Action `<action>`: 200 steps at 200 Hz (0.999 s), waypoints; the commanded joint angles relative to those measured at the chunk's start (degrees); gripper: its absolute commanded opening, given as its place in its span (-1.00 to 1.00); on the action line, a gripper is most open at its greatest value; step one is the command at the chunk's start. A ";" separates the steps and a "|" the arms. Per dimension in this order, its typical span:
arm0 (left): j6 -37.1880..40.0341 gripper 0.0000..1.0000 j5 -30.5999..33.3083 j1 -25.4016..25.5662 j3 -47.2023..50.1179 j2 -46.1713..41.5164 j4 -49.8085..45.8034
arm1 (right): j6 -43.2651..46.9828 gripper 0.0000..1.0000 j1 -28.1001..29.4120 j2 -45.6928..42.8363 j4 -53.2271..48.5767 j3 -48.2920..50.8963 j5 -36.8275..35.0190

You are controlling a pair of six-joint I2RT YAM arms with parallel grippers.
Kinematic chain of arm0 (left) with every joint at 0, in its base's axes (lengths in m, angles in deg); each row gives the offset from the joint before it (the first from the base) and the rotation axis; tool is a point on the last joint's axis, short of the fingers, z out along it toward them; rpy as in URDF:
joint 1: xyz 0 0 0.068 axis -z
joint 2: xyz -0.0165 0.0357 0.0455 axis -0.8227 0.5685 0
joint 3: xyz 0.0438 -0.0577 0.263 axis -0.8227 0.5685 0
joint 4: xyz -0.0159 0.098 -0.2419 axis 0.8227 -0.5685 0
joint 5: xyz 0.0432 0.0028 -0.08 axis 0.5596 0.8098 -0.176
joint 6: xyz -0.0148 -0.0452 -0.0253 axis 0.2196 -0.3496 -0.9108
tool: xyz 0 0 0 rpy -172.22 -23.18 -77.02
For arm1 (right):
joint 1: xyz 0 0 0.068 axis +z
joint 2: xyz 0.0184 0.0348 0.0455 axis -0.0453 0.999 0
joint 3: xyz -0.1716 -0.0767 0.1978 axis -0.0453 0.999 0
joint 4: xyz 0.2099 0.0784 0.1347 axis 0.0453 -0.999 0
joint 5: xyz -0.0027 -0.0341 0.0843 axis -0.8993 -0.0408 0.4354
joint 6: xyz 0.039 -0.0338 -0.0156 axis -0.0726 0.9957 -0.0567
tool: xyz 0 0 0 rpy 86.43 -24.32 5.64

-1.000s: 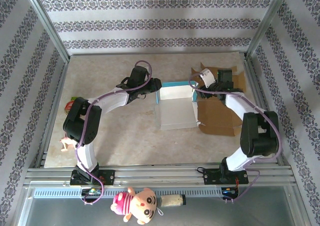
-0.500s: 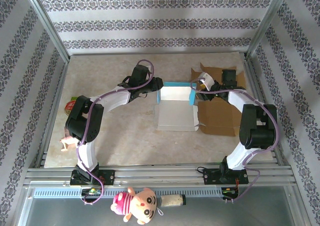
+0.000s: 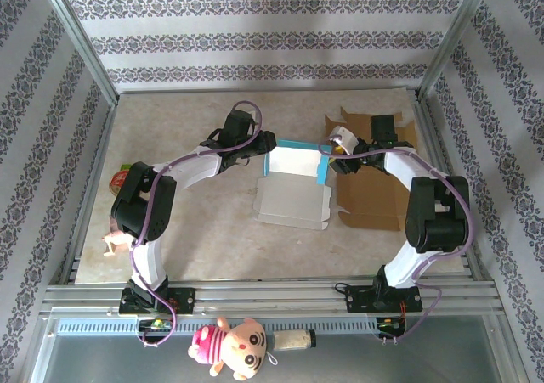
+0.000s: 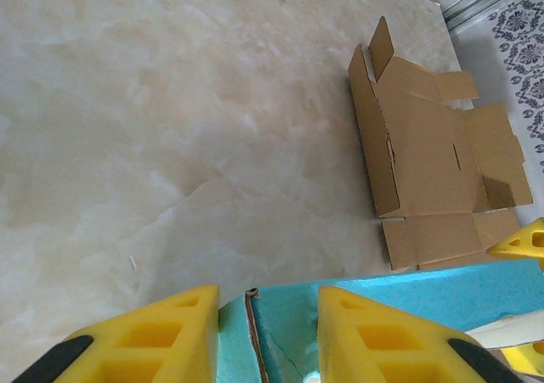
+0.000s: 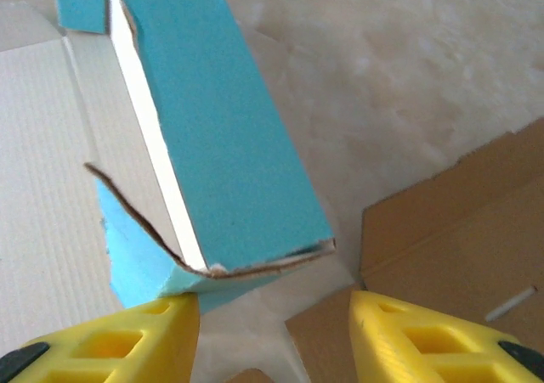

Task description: Fold the paper box

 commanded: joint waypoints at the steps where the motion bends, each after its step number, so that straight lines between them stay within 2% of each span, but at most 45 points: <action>1: 1.88 -0.36 -1.07 1.61 0.14 0.78 -5.10 | -2.57 0.01 1.35 -3.74 -1.51 1.98 -5.75; 16: 2.32 -0.36 -0.74 1.63 0.19 0.58 -5.38 | -3.18 0.02 1.14 -6.05 -1.21 4.32 -8.56; 82: 1.90 -0.36 -1.09 1.56 0.01 0.45 -5.17 | -0.53 0.00 0.69 -9.34 -6.34 5.91 -4.97; 131: 1.84 -0.36 -1.49 1.61 0.01 0.65 -4.92 | -2.01 -0.06 1.11 -7.30 -3.03 5.80 -2.08; 200: 1.31 -0.36 -1.59 1.65 0.54 0.49 -4.25 | 0.62 -0.13 3.69 -4.77 -3.19 4.78 1.06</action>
